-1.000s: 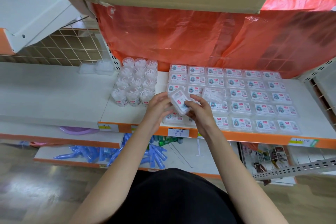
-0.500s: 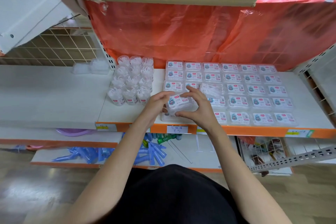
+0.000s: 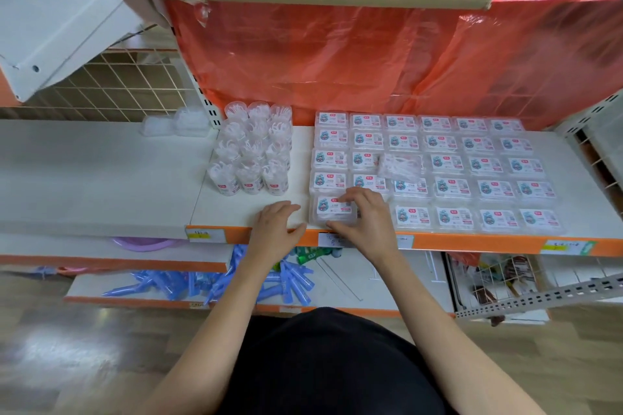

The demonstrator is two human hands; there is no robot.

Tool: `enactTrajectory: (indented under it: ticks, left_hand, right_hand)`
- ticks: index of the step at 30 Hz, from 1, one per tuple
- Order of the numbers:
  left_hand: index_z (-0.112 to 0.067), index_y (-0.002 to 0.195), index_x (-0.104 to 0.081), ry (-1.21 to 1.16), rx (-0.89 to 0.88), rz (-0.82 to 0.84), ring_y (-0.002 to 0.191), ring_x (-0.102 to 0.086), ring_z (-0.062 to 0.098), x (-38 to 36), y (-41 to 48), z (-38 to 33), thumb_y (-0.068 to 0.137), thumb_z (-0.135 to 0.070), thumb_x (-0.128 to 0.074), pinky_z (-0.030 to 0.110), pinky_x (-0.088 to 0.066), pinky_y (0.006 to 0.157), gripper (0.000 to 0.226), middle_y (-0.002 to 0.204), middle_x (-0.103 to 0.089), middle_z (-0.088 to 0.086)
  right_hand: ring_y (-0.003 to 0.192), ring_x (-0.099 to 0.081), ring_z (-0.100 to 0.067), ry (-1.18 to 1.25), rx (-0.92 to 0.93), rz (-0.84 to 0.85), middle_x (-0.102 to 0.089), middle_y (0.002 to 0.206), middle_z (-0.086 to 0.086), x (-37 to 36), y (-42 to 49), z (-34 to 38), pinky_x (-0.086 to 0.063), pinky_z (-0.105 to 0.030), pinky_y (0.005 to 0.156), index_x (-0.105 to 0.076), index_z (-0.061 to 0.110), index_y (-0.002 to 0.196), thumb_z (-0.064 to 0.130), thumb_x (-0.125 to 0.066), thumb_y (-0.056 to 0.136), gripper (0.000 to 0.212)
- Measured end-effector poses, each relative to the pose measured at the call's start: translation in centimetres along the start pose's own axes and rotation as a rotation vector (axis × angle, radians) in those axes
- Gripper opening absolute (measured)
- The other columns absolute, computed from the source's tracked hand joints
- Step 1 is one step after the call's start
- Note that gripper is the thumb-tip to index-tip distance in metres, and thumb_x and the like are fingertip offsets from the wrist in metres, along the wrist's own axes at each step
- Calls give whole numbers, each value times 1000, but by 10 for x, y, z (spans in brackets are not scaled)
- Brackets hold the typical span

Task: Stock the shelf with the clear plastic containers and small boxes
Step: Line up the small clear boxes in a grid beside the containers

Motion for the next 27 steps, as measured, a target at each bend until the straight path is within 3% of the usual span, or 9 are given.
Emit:
enactTrajectory:
  ticks: [2,5,8,17,21,25,27]
  left_hand:
    - [-25,145,-43,67,14,83,145,-21,19,-9,-3,4,92,-44,-60,35,-10,116,59,156,-30,-1]
    - [-27,148,-36,102,14,110,148,-12,18,-14,-4,9,92,-44,-61,38,-8,118,64,160,-21,-3]
    - [-27,148,-37,113,13,105,148,-13,19,-15,-3,10,92,-43,-61,38,-10,118,63,160,-22,-2]
    - [-27,149,-35,132,9,105,148,-13,19,-13,-3,7,93,-42,-60,39,-11,119,63,160,-21,-2]
    - [-26,148,-37,100,16,123,148,-13,19,-11,-3,6,92,-42,-61,38,-11,118,62,160,-22,-1]
    - [-23,146,-40,-38,30,108,145,-23,17,1,-4,0,92,-43,-60,35,-16,117,61,157,-29,0]
    - [-22,145,-42,-64,18,52,143,-26,16,12,-2,-3,93,-40,-60,34,-20,117,58,155,-32,0]
  right_hand:
    - [115,-55,-23,-37,-2,-3,-63,119,0,-6,-2,-2,-46,-45,95,-66,18,105,35,-86,69,45]
    - [121,-51,-23,-59,0,6,-60,129,-4,-15,-6,-2,-40,-40,100,-66,16,109,35,-85,73,45]
    - [126,-49,-24,-103,11,30,-57,135,-6,-21,-8,-2,-36,-39,103,-66,16,112,38,-82,77,45]
    - [125,-48,-27,-111,32,5,-56,133,-8,-26,-9,-3,-41,-46,101,-65,15,112,31,-81,79,40]
    - [130,-43,-23,-26,-5,-61,-53,137,-7,-13,-4,-1,-33,-37,109,-64,16,113,45,-70,84,41]
    - [132,-42,-29,-107,-126,-262,-49,143,-12,24,25,-15,-35,-48,108,-61,12,120,23,-66,89,33]
    - [140,-33,-33,-179,-242,-188,-38,152,-14,41,44,-29,-30,-51,111,-57,12,128,19,-71,86,45]
Point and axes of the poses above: each hand's wrist, its own y-axis towards the middle knuckle, its own x-axis out of the back of the hand, z = x × y, the point moved 2 cm from there along y, towards the middle knuckle
